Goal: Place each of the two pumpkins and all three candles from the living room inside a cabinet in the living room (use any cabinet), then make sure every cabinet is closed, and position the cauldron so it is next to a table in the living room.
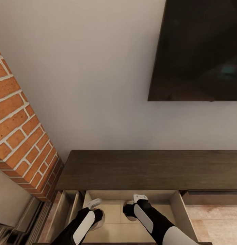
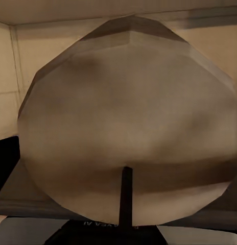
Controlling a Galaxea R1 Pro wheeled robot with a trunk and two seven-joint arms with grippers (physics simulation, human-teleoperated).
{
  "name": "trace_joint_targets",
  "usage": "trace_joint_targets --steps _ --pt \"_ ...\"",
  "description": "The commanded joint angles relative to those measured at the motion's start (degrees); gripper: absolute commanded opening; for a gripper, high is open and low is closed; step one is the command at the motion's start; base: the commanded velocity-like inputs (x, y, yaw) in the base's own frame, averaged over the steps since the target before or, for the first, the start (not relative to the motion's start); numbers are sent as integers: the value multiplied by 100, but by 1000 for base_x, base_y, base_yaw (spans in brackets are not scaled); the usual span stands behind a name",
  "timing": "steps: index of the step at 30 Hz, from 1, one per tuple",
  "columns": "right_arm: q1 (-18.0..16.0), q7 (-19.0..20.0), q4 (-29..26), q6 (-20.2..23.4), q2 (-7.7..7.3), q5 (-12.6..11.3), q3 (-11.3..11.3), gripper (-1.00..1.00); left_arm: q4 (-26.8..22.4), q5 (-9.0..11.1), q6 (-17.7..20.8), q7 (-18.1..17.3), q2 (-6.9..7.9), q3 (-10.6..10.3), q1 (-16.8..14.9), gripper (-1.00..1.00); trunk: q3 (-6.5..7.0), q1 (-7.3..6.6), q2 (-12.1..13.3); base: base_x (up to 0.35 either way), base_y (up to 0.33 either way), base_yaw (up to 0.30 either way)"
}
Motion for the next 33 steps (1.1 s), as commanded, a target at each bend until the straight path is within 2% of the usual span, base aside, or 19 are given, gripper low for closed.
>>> trace_joint_targets --steps 1,6,22,24,29,33 --pt "-7 -57 41 1 10 -47 43 -100 -2 17 -17 -69 6 -31 -3 -100 -23 22 -45 0 0 0" --pt "-7 -58 170 -30 31 -41 78 -100 14 -2 -189 -310 16 -63 1 -100 -113 132 -245 0 0 0" --pt "-8 -49 176 -157 33 -46 91 -100 15 -4 -281 -340 27 -67 2 -100 -400 484 -887 0 0 0" --pt "-7 -25 176 -151 33 -46 124 -100 13 -4 -286 -340 27 -67 2 -100 -436 528 -967 0 0 0" --pt "-7 233 184 -99 33 -51 404 -100 12 1 -436 -340 24 -67 2 -100 -526 637 -1168 0 0 0" --pt "-7 284 185 -88 33 -55 458 -100 12 4 -485 -340 19 -66 2 -100 -598 725 -1328 0 0 0"
